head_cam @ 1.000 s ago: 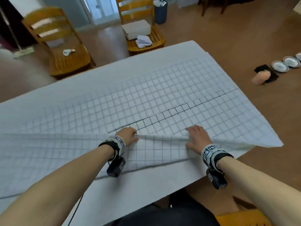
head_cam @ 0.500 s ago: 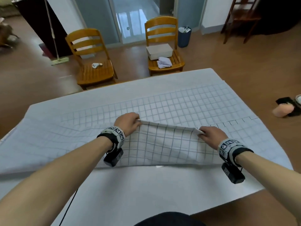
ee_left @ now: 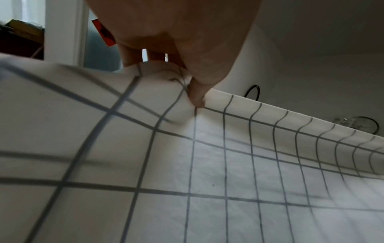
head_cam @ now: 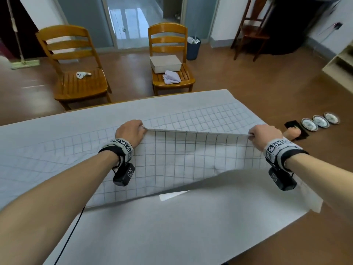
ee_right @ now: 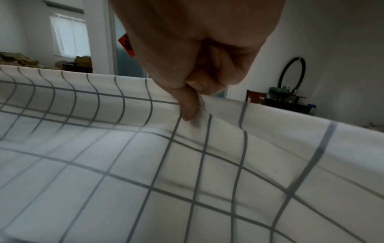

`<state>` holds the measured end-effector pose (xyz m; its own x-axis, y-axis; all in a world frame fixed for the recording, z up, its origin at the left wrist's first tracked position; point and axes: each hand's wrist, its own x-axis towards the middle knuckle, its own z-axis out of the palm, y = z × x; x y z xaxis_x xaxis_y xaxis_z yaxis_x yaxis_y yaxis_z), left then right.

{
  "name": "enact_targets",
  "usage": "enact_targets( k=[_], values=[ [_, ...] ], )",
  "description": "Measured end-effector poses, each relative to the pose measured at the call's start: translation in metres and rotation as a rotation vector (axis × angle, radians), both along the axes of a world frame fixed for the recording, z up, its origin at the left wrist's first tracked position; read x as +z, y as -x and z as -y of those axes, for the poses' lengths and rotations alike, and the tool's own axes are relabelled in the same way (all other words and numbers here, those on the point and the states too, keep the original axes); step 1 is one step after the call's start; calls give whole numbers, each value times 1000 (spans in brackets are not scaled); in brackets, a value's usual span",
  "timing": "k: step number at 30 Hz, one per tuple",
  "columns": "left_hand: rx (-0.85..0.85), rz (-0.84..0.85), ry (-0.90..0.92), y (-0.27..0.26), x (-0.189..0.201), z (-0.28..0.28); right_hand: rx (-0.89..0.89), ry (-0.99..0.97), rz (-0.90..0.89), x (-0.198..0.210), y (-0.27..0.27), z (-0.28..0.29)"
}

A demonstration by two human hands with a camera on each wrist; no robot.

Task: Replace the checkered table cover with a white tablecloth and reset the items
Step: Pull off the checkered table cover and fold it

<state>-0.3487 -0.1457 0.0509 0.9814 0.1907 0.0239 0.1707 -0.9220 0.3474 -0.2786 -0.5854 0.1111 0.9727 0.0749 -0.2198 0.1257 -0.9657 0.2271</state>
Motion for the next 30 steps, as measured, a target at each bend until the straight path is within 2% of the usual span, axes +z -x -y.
enact_targets(
  k=[3, 7, 12, 15, 19, 24, 28, 30],
  values=[
    [95, 2, -14, -14, 2, -6, 48, 76, 61, 20, -38, -23],
    [200, 35, -12, -28, 3, -16, 134, 115, 117, 24, -85, -54],
    [328, 80, -35, -53, 5, -28, 201, 59, 179, 19, -141, -90],
    [405, 112, -27, -73, 1, -35, 244, -45, 189, 9, -174, -106],
    [506, 112, -28, -104, -13, -49, 264, -227, 143, -21, -218, -131],
    [560, 53, -57, -134, -43, -54, 151, -497, -50, -78, -248, -160],
    [457, -79, -145, -135, -72, -36, 125, -611, -88, -118, -237, -171],
    [351, -78, -182, -131, -85, -19, 115, -632, -92, -137, -225, -168]
  ],
)
